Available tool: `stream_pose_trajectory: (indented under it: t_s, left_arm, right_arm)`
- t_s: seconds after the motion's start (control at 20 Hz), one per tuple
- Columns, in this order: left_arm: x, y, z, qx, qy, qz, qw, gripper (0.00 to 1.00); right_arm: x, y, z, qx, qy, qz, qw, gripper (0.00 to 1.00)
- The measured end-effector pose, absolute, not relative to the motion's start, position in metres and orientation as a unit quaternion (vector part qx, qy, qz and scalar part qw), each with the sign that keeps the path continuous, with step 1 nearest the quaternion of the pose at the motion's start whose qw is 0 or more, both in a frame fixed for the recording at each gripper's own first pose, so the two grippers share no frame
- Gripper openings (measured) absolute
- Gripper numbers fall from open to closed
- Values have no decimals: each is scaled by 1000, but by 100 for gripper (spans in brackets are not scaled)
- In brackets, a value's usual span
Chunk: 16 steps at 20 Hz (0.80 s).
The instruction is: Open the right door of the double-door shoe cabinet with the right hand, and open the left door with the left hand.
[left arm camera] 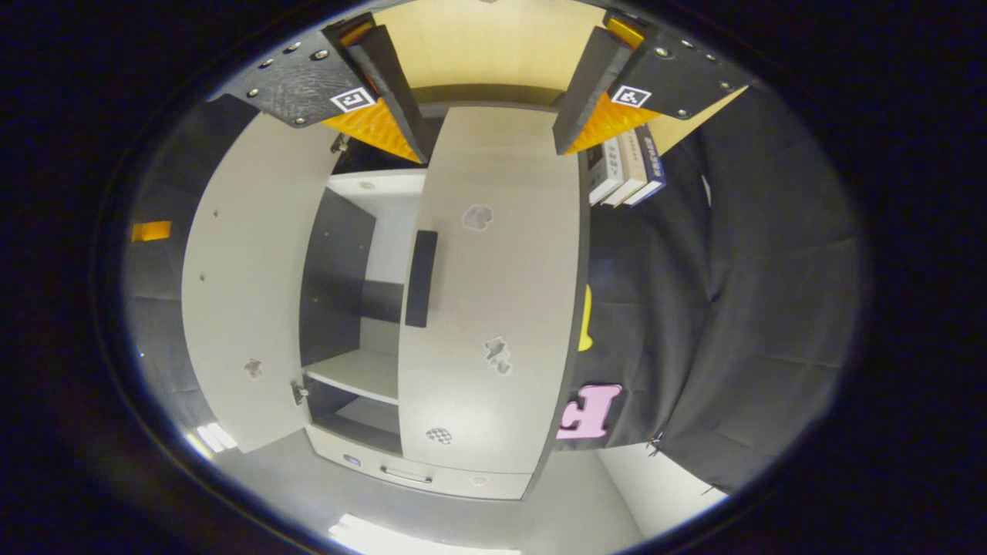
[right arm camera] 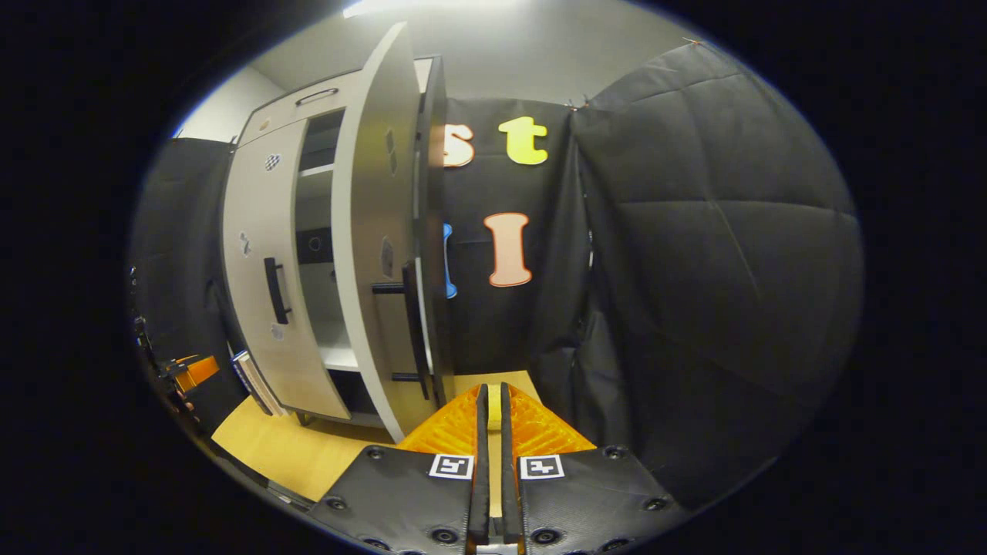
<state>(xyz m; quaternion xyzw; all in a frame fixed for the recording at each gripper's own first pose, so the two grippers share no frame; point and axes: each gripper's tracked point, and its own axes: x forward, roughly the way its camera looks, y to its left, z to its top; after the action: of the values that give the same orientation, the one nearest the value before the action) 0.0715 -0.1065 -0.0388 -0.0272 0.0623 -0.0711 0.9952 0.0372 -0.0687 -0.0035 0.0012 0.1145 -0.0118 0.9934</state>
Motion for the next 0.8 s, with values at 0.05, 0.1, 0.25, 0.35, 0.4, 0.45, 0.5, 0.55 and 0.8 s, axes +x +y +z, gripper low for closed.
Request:
stream_pose_trajectory:
  t_s: [0.05,0.1,0.25,0.35,0.4,0.45,0.5,0.55,0.8]
  left_arm:
    - [81,-112,-30,-33,54,-88,994,95]
    - [91,-117,-24,-34,45,-98,994,94]
    - [120,-128,1,-27,25,-110,993,94]
    - [138,-140,15,-27,14,-116,993,95]
    - [148,-147,20,-30,11,-118,993,94]
    - [157,-152,24,-32,8,-116,993,94]
    - [166,-156,27,-32,6,-112,993,94]
    - [176,-160,29,-29,7,-107,994,94]
    - [216,-188,38,-10,3,-94,996,94]
  right_arm:
    - [34,-76,3,8,107,-29,994,7]
    - [29,-82,8,12,100,-41,994,7]
    - [29,-100,8,17,92,-62,994,7]
    - [36,-116,3,20,94,-73,993,21]
    - [43,-124,3,17,90,-75,993,35]
    - [59,-129,-1,19,90,-71,993,49]
    - [72,-132,-6,27,92,-63,993,63]
    - [82,-136,-9,37,97,-62,993,77]
    - [127,-176,-20,53,83,-86,991,98]
